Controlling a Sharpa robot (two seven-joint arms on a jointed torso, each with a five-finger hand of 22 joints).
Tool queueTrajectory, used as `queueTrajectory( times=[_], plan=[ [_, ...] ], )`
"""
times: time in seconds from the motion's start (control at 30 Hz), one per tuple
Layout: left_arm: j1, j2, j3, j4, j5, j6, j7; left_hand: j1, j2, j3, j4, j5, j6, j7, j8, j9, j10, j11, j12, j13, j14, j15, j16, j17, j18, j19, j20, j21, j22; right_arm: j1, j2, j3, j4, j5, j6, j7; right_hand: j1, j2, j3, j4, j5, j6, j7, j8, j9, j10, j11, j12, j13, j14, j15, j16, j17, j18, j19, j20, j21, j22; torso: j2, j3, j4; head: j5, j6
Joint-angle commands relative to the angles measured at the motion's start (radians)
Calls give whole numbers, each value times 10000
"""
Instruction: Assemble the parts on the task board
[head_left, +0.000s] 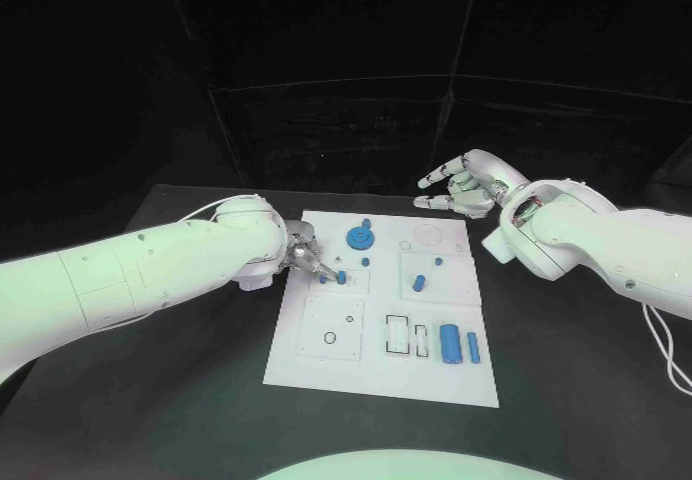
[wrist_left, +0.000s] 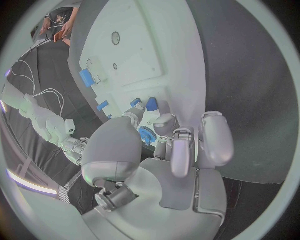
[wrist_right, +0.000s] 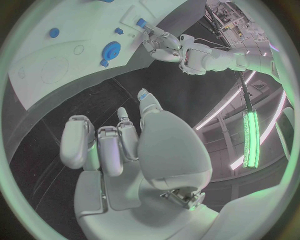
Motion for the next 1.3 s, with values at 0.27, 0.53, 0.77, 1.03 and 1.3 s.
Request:
queueTrajectory(
  times=[0.27, 0.53, 0.77, 1.03, 1.3],
  plan=[
    [6, -173, 10, 154, 893, -1560, 276, 342, 378, -905, 460, 30, -1064, 371, -485, -321, -1161, 314, -1217, -1625, 1040, 212, 62, 2634, 120, 110, 95, -273, -213, 20, 21, 5, -18, 17, 28, 90, -2, 99, -45, 2, 10, 37, 5, 45, -15, -66, 18, -63, 399, 670, -59, -28, 797, 51, -94, -3, -70, -21, -8, 3, 0, 10, 5],
    [8, -296, 11, 207, 1502, -2333, 1033, 1202, 735, -1217, 477, 48, -1526, 669, -769, -746, -2099, 567, -2061, -2813, 1006, 438, -5, 2503, 244, -90, 308, -898, -803, 20, 20, 5, -31, 18, 25, 57, 3, 142, -57, -6, 140, 33, 3, 53, -18, -66, 14, -64, 396, 669, -64, -37, 784, 51, -91, -7, -78, -28, 2, 5, 10, -18, 24],
    [13, -185, 7, 46, 1565, -3455, 4199, 3507, 996, -487, -613, 70, -1906, 1015, -1245, -1491, -3604, 895, -3381, -3730, 487, 671, -948, 902, 738, -1042, 544, -3417, -3172, 20, 28, 4, -54, 18, 9, 19, 27, 167, -60, -25, 237, 32, 1, 60, -21, -71, 10, -71, 390, 671, -67, -40, 785, 52, -90, -11, -85, -37, -9, 20, 22, -23, 67],
    [17, 301, -75, -399, 318, -3775, 6328, 4398, 81, 670, -1328, 30, -1345, 1298, -3124, -3500, -4329, 1328, -6183, -6157, -391, 1104, -2261, -1103, 1120, -1977, 955, -5717, -5167, 20, 55, 4, -68, 17, -6, -18, 58, 191, -58, -49, 326, 30, -1, 66, -23, -73, 8, -74, 387, 674, -70, -39, 795, 54, -91, -14, -94, -50, 2, 17, -18, -29, 142],
    [74, 822, -342, -943, -792, -3301, 6636, 4254, -323, 632, -1558, 24, -563, 1308, -3994, -4449, -4066, 1413, -7370, -7376, -298, 1129, -2235, -1252, 1077, -1692, 1019, -5581, -5042, 20, 88, 4, -51, 16, -5, -42, 67, 201, -55, -55, 345, 30, -1, 68, -23, -70, 7, -70, 391, 674, -71, -40, 792, 54, -92, -15, -96, -54, 13, 18, -35, -51, 199]
  ],
)
